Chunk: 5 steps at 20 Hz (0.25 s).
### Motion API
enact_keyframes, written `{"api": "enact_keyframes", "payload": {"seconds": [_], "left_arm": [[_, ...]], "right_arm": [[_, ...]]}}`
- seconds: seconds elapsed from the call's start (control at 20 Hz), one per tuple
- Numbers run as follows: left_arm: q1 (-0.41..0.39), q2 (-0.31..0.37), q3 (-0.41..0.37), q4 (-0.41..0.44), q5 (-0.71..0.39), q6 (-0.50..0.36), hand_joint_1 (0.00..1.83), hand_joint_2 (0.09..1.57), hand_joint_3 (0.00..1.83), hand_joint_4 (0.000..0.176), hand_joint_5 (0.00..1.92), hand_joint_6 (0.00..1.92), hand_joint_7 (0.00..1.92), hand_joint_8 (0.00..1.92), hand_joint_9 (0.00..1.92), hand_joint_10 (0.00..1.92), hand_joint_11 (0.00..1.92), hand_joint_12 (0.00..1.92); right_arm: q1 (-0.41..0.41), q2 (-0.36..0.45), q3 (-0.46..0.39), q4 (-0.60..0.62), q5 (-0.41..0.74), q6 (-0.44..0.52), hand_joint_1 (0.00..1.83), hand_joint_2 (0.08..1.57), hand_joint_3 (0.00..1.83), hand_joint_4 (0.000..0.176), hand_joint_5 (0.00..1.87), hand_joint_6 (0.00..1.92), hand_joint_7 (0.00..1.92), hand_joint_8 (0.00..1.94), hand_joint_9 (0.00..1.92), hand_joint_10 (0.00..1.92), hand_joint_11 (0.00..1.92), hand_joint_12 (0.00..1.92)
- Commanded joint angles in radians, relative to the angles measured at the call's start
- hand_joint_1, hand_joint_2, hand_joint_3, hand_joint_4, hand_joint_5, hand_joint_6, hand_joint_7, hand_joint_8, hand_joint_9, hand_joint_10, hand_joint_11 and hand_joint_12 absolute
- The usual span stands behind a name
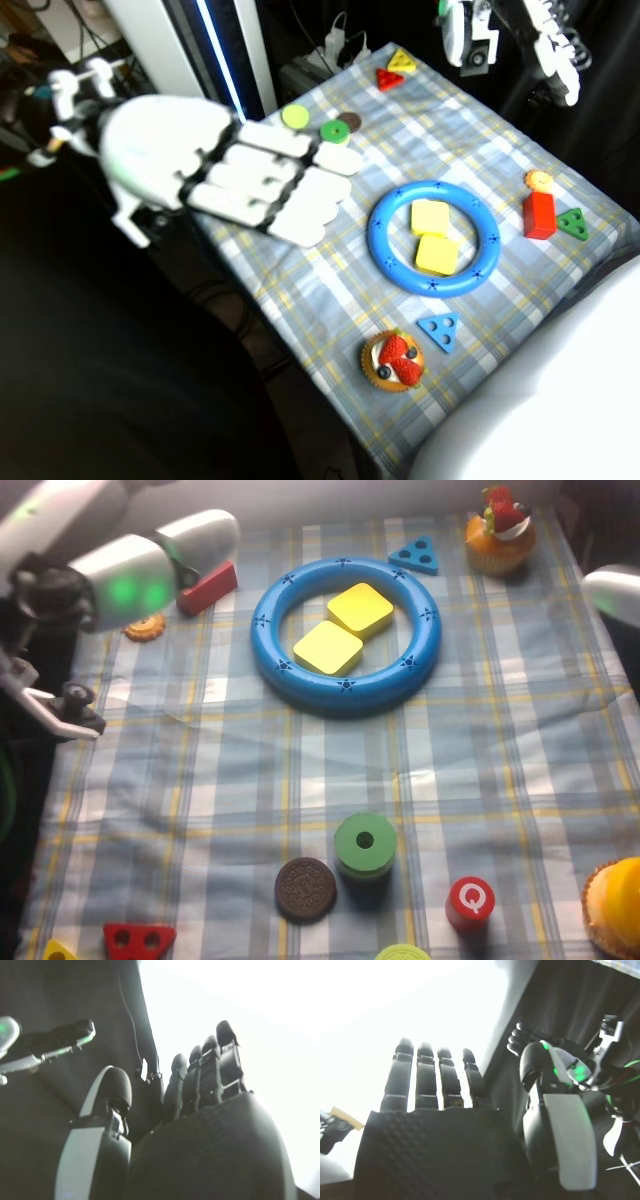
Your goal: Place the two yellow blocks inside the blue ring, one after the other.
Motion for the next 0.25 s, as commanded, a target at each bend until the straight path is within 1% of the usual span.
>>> {"api": "enact_keyframes", "payload": {"seconds": [0.0,0.05,0.1,0.15,0.2], "left_arm": [[0.006,0.013,0.002,0.021,-0.178,-0.051,0.49,1.41,0.00,0.015,0.06,0.00,0.03,0.00,0.00,0.00,0.00,0.03],[0.021,0.018,0.003,0.025,-0.204,-0.091,0.46,1.38,0.00,0.044,0.01,0.00,0.01,0.00,0.00,0.00,0.00,0.01],[0.044,0.024,0.010,0.028,-0.239,-0.156,0.47,1.37,0.00,0.061,0.00,0.00,0.00,0.00,0.00,0.00,0.00,0.00],[0.060,0.027,0.017,0.031,-0.261,-0.202,0.39,1.36,0.00,0.091,0.00,0.00,0.00,0.00,0.00,0.00,0.00,0.00],[0.087,0.029,0.031,0.036,-0.302,-0.288,0.37,1.33,0.00,0.118,0.00,0.00,0.00,0.00,0.00,0.00,0.04,0.02]], "right_arm": [[0.002,0.009,-0.009,-0.002,0.188,0.005,0.39,1.28,0.00,0.067,0.00,0.00,0.00,0.00,0.00,0.00,0.00,0.00],[-0.010,0.019,-0.016,0.003,0.214,0.005,0.43,1.28,0.00,0.076,0.00,0.00,0.00,0.00,0.00,0.00,0.00,0.00],[-0.024,0.030,-0.026,0.013,0.252,0.005,0.44,1.27,0.00,0.092,0.00,0.00,0.00,0.00,0.00,0.00,0.00,0.00],[-0.034,0.037,-0.031,0.020,0.275,0.005,0.44,1.26,0.00,0.117,0.00,0.00,0.00,0.00,0.00,0.00,0.00,0.00],[-0.050,0.047,-0.039,0.027,0.319,0.008,0.45,1.24,0.00,0.106,0.00,0.00,0.00,0.00,0.00,0.00,0.00,0.00]]}}
